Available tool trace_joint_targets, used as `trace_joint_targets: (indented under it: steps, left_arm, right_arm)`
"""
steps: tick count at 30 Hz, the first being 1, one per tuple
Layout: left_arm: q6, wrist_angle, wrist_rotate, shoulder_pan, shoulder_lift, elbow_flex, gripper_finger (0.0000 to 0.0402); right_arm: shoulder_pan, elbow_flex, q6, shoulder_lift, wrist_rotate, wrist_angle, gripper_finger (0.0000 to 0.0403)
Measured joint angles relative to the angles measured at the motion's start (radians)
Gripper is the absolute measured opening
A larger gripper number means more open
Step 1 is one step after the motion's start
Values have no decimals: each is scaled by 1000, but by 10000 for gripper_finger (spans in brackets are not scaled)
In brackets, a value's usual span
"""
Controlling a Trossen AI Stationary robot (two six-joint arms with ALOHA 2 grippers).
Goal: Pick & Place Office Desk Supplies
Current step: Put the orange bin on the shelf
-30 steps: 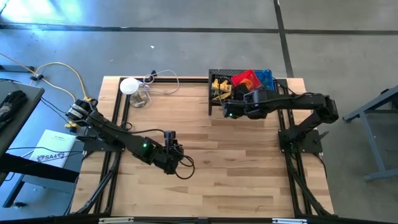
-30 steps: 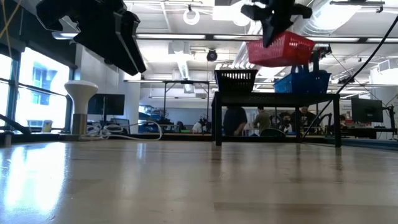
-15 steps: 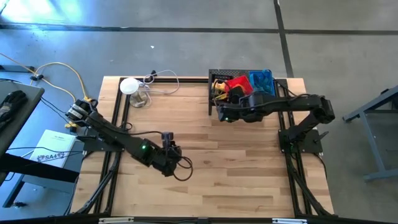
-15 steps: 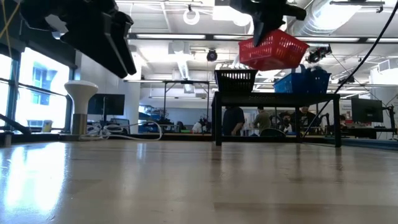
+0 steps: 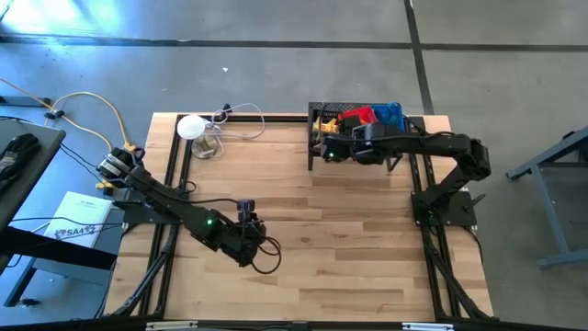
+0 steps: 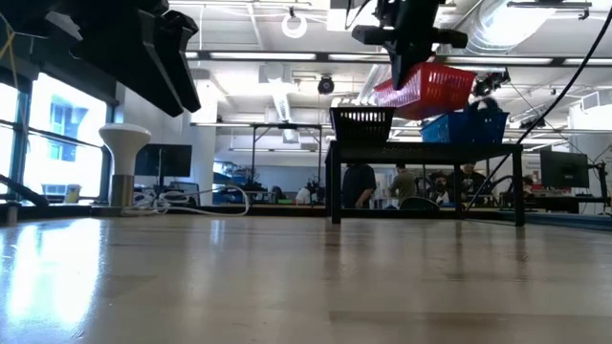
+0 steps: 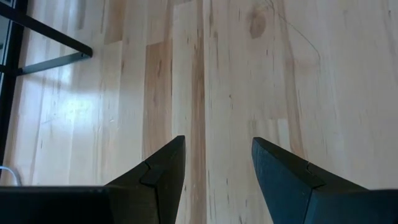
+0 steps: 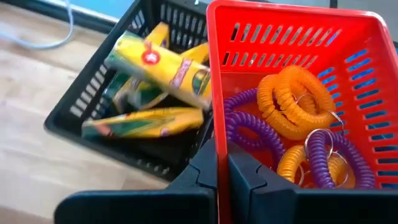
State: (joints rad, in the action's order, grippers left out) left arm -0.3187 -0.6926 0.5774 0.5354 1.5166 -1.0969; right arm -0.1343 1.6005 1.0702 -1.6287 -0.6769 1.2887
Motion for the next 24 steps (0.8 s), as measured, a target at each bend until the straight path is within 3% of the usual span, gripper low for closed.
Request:
trace_joint_targets:
  steps: [13,24]
  left_arm:
    - [3,-12,0,0,0,0,177]
    - [-13,-43,-2,0,0,0,177]
  right_arm:
    - [-26,0,-77,0,52,-170,3]
    - [-39,0,-44,0,27,-80,3]
